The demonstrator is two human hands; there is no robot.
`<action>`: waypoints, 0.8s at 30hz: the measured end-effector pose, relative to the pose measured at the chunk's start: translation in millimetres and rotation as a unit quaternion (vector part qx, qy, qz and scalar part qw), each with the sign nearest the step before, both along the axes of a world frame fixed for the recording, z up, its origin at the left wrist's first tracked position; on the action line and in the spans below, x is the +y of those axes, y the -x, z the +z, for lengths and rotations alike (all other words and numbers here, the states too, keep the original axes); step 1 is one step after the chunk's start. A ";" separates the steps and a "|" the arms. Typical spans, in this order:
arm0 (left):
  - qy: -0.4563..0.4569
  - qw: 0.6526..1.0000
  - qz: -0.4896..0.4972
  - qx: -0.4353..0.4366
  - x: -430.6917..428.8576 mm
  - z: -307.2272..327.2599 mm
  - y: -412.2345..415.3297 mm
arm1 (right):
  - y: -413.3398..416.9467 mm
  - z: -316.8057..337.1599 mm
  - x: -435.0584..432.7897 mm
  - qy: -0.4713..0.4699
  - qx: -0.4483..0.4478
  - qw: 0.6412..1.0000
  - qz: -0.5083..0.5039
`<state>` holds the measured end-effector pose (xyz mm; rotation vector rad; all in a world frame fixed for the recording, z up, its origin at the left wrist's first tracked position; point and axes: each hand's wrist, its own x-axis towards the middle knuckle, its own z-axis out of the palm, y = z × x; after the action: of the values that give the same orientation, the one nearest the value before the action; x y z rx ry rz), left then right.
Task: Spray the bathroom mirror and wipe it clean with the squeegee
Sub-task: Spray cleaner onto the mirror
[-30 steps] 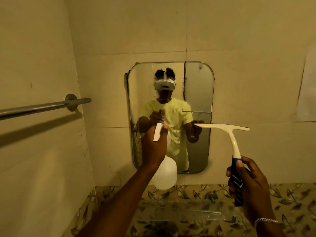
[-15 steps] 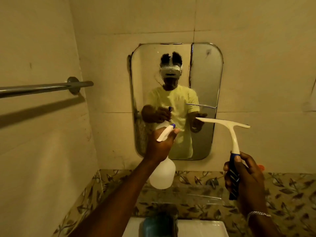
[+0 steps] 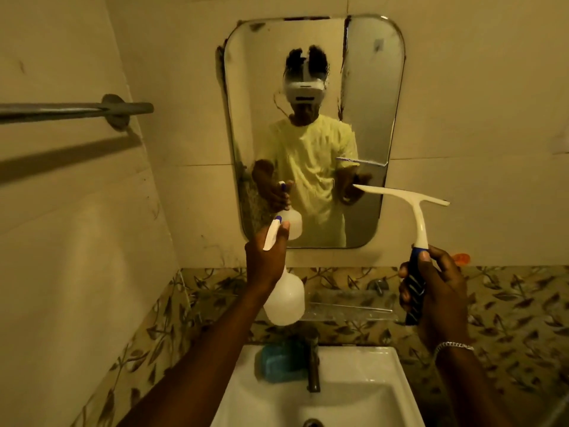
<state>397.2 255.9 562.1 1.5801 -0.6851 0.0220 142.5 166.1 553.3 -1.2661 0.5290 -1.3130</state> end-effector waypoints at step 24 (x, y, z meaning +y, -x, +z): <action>-0.022 0.972 -0.203 -0.119 -30.6 -21.7 26.4 | 5.9 36.6 -8.6 0.038 0.011 0.999 0.032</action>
<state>370.8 225.3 540.4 1.4652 -1.1958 -0.1094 136.6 157.5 589.9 -1.3506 0.4530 -1.2781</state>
